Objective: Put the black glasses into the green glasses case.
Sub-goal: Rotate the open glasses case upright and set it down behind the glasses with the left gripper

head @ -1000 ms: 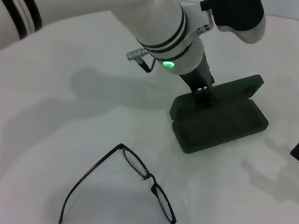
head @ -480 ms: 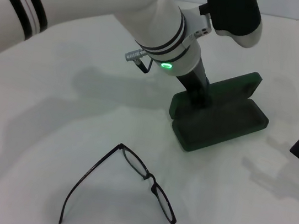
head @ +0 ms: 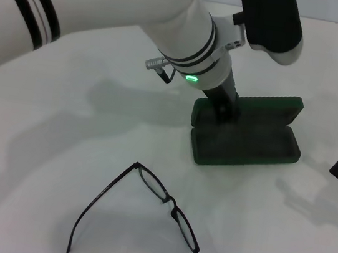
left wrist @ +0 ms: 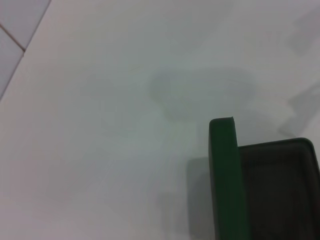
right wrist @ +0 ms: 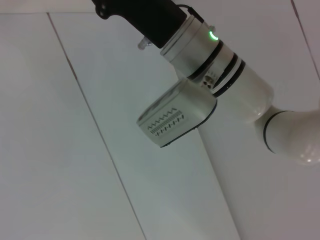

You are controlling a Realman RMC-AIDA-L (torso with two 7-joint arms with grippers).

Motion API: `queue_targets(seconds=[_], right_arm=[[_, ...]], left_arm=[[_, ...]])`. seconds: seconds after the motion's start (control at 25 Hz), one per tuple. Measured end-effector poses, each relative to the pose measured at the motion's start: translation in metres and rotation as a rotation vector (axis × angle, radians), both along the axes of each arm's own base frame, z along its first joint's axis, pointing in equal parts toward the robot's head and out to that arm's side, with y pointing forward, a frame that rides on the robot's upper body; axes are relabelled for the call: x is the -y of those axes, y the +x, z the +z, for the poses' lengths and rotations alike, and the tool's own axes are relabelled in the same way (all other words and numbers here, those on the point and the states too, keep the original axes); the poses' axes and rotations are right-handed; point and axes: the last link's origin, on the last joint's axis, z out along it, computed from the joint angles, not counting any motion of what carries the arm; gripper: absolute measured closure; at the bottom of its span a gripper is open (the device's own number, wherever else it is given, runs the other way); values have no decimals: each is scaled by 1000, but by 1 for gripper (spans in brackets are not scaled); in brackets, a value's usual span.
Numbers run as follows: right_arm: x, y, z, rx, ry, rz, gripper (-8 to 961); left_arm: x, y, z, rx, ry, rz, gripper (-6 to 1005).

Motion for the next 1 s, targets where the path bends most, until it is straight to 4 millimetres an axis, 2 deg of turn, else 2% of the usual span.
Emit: queue_targets(seconds=[0.24,0.44,1.0], right_arm=[[1,1,1,1,2,-3,69],[1,1,1,1,3,-3,69],[-2,1,1,6,7,-8,68]], left_arm=[[-4,0,6,-4,65,-106,809],[-5,-8,8,-32,119,-212,808],[-6,-18,7,-84,86,-287,809]])
